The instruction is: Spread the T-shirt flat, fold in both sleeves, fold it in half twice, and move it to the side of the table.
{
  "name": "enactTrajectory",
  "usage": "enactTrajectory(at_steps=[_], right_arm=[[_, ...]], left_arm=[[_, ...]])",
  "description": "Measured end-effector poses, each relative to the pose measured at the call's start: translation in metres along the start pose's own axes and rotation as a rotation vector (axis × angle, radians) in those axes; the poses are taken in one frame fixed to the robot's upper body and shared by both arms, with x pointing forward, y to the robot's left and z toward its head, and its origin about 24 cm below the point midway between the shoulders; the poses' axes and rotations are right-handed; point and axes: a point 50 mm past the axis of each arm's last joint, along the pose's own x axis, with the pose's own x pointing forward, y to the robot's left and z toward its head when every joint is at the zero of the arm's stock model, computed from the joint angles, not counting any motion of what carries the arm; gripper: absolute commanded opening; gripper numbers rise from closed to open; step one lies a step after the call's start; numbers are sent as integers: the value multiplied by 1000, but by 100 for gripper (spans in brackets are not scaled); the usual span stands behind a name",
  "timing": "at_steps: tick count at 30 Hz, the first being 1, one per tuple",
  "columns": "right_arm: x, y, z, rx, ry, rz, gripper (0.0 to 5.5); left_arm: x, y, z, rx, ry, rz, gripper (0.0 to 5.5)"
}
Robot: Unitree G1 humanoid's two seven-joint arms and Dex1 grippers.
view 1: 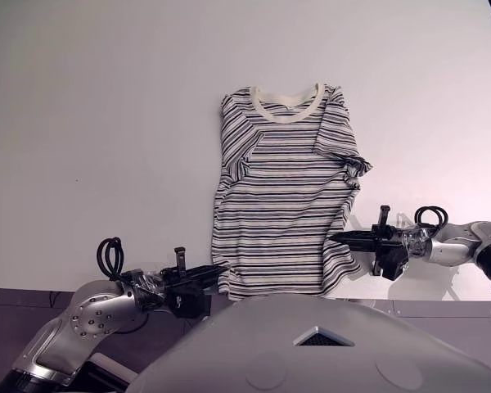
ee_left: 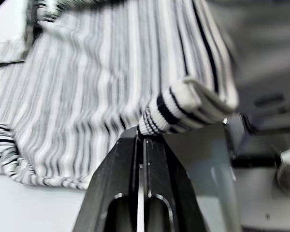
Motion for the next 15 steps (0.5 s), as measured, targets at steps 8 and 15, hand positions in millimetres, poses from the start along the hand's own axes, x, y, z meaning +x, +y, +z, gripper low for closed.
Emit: enactTrajectory(at_steps=[8,15], right_arm=[[10,-28,-12,215,137,12,12],[-70,-113,32,641,223,-135,12]], left_arm=[[-6,31,21,-286,-159,181,10],[-15,56,26,-451,-273,274,10]])
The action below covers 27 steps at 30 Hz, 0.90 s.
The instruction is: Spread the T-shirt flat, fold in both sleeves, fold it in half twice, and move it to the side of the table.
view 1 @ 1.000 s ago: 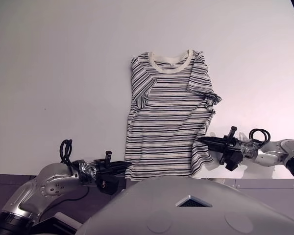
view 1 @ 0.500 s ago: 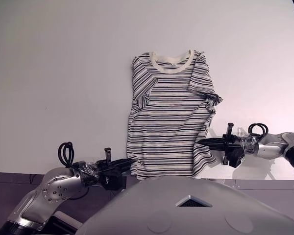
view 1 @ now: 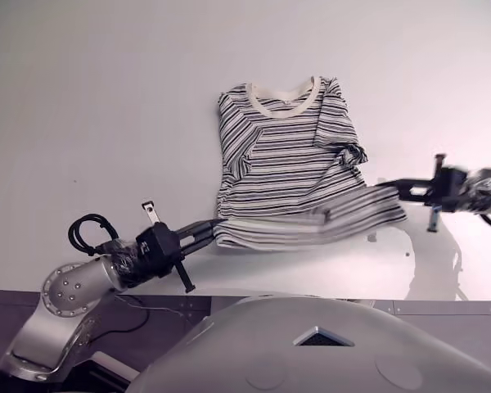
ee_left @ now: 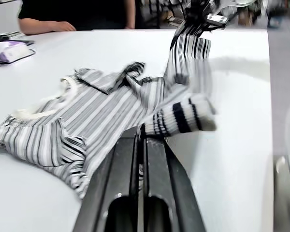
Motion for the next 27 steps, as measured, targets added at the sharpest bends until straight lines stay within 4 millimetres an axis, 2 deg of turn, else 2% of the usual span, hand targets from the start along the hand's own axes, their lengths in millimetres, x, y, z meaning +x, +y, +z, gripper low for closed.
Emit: enactTrajectory(at_steps=[2,5,7,8,10,13,16,22,25,27], right_arm=[[-10,-6,40,144,-91,47,12],[-7,-1,95,271,-179,195,12],[2,1,125,306,-217,243,12],[5,-3,130,309,-231,223,12],[11,-10,126,332,-238,173,12],[19,-24,106,352,-184,81,12],[15,-31,99,345,-146,41,12],[2,-24,92,382,-148,89,12],[-1,-23,90,370,-129,88,12],[-4,-27,82,364,-76,55,12]], left_arm=[[0,8,9,-54,-47,31,10],[3,14,21,-114,-89,60,10],[10,28,30,-147,-135,110,10],[13,37,35,-152,-159,137,10],[19,53,42,-163,-191,182,10],[26,68,41,-197,-188,218,10],[29,66,38,-218,-183,225,10],[32,53,38,-225,-190,202,10],[34,54,41,-217,-197,186,10],[37,59,45,-204,-215,182,10]])
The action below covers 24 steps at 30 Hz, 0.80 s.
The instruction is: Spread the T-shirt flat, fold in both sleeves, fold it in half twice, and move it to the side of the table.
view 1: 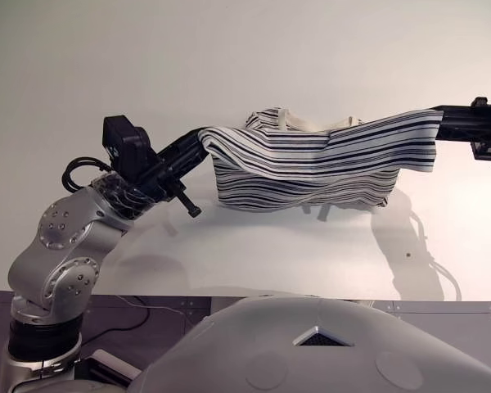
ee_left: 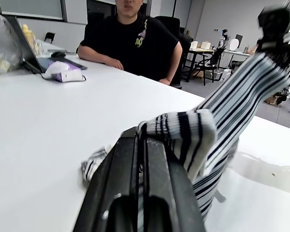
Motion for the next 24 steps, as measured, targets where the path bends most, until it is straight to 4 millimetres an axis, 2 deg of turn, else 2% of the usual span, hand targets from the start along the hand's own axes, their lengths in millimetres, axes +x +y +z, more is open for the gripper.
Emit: enactTrajectory(at_steps=[5,8,14,18,21,24], right_arm=[[-5,-24,-24,27,60,-183,12],[8,-35,-34,19,38,-247,12],[28,-50,-43,-20,18,-380,10],[23,-56,-47,-48,38,-459,83],[16,-59,-46,-65,50,-508,143],[11,-68,-55,-69,116,-596,194]], left_arm=[[29,22,-20,-53,66,-1,10],[56,42,-30,-36,119,9,10],[78,72,-39,-5,172,37,94],[80,79,-50,10,208,56,157],[81,82,-48,35,192,89,207],[71,96,-37,43,125,205,224]])
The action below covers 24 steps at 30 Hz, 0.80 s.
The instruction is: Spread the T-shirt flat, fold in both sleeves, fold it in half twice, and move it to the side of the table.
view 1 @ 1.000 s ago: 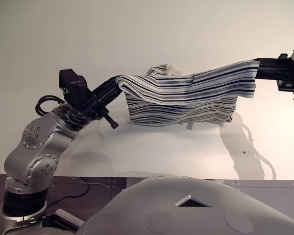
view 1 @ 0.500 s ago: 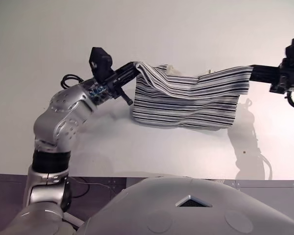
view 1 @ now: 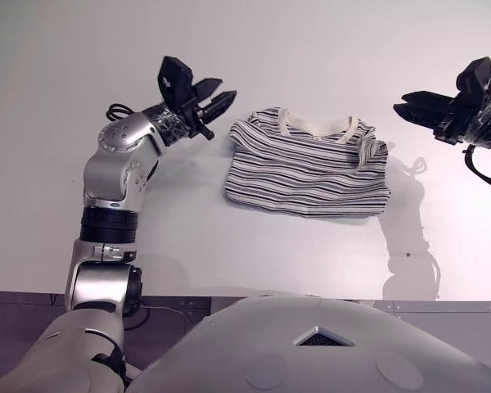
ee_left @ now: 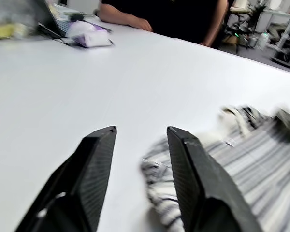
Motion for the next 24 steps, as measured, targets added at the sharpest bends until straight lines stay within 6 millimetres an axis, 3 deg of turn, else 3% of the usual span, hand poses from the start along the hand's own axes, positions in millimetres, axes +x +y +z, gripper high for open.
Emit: enactTrajectory(at_steps=[2,4,6,8,11,13,18,24], right_arm=[[4,5,1,-3,-16,19,224],[2,29,21,-52,-111,204,231],[-3,57,37,-136,-168,374,231],[-6,74,32,-227,-137,441,231],[-2,77,9,-292,-31,438,231],[9,71,-3,-332,43,414,231],[25,64,-15,-537,131,419,231],[54,83,-21,-628,87,481,231]], left_arm=[[-10,10,5,-6,-41,83,224],[-32,6,5,-24,-84,147,224],[-50,-8,1,-58,-100,165,224],[-57,-36,-2,-71,-96,103,224],[-59,-78,-9,-50,-50,-54,224],[-64,-100,-27,4,81,-159,224],[-60,-96,-57,189,285,-110,224],[-46,-105,-77,342,388,-144,224]])
